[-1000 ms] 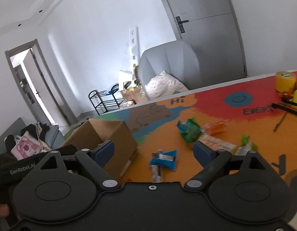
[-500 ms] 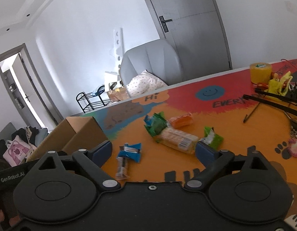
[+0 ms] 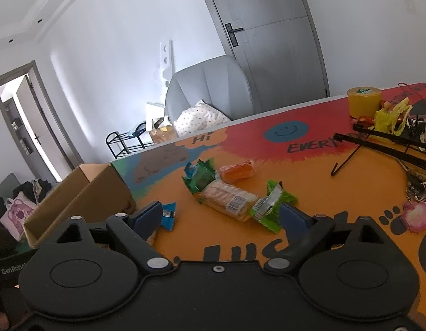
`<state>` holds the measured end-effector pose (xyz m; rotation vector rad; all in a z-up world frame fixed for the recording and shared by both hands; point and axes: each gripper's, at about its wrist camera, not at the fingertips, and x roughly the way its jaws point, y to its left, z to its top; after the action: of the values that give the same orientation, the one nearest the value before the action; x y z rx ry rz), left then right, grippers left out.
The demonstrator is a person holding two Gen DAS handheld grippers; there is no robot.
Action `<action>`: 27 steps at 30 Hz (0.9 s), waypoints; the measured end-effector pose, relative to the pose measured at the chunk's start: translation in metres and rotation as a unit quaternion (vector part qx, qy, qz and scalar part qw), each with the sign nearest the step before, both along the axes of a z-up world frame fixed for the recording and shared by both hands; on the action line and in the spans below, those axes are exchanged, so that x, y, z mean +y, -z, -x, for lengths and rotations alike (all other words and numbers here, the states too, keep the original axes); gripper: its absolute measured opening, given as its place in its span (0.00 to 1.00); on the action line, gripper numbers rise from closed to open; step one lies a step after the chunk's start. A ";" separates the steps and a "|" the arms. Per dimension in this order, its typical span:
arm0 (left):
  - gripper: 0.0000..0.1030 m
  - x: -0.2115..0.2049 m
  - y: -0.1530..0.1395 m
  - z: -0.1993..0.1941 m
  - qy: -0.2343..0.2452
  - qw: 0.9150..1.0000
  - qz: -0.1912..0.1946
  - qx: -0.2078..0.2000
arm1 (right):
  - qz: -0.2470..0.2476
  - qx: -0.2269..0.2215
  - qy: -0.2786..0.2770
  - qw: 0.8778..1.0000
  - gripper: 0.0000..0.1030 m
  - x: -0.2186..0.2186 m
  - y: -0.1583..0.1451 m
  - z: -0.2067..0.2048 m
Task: Organize snacks
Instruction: 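Grasp the red chocolate bar with the left tool while the right tool grasps the green snack pack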
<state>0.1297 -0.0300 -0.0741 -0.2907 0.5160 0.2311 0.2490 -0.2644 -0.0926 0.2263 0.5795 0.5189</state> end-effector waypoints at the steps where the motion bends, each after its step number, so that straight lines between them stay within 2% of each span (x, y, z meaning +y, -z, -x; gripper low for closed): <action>1: 0.90 0.000 0.002 -0.001 -0.002 1.000 0.003 0.002 | 0.000 0.001 0.000 1.000 0.83 0.000 0.001 -0.002; 6: 0.78 0.000 0.016 -0.009 -0.009 0.999 0.025 0.017 | -0.002 0.011 0.018 1.000 0.77 -0.003 0.010 -0.013; 8: 0.71 -0.001 0.022 -0.013 -0.010 0.999 0.029 0.019 | -0.001 0.015 0.025 1.000 0.72 -0.004 0.015 -0.016; 11: 0.60 0.001 0.033 -0.018 -0.012 0.999 0.042 0.031 | 0.000 0.020 0.030 0.999 0.72 -0.005 0.020 -0.020; 16: 0.56 0.003 0.050 -0.032 -0.025 0.997 0.057 0.054 | 0.003 0.032 0.030 0.999 0.72 -0.004 0.029 -0.028; 21: 0.53 0.003 0.053 -0.044 -0.036 0.997 0.052 0.047 | 0.001 0.040 0.032 0.999 0.72 -0.005 0.036 -0.038; 23: 0.45 0.004 0.054 -0.050 -0.044 0.997 0.044 0.049 | 0.001 0.041 0.034 0.999 0.72 -0.004 0.037 -0.042; 27: 0.34 0.007 0.056 -0.056 -0.061 0.996 0.037 0.047 | 0.003 0.040 0.035 0.999 0.72 0.000 0.039 -0.051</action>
<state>0.1858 -0.0232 -0.1302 -0.3852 0.6013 0.3453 0.2997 -0.2642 -0.1312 0.2615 0.6482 0.4418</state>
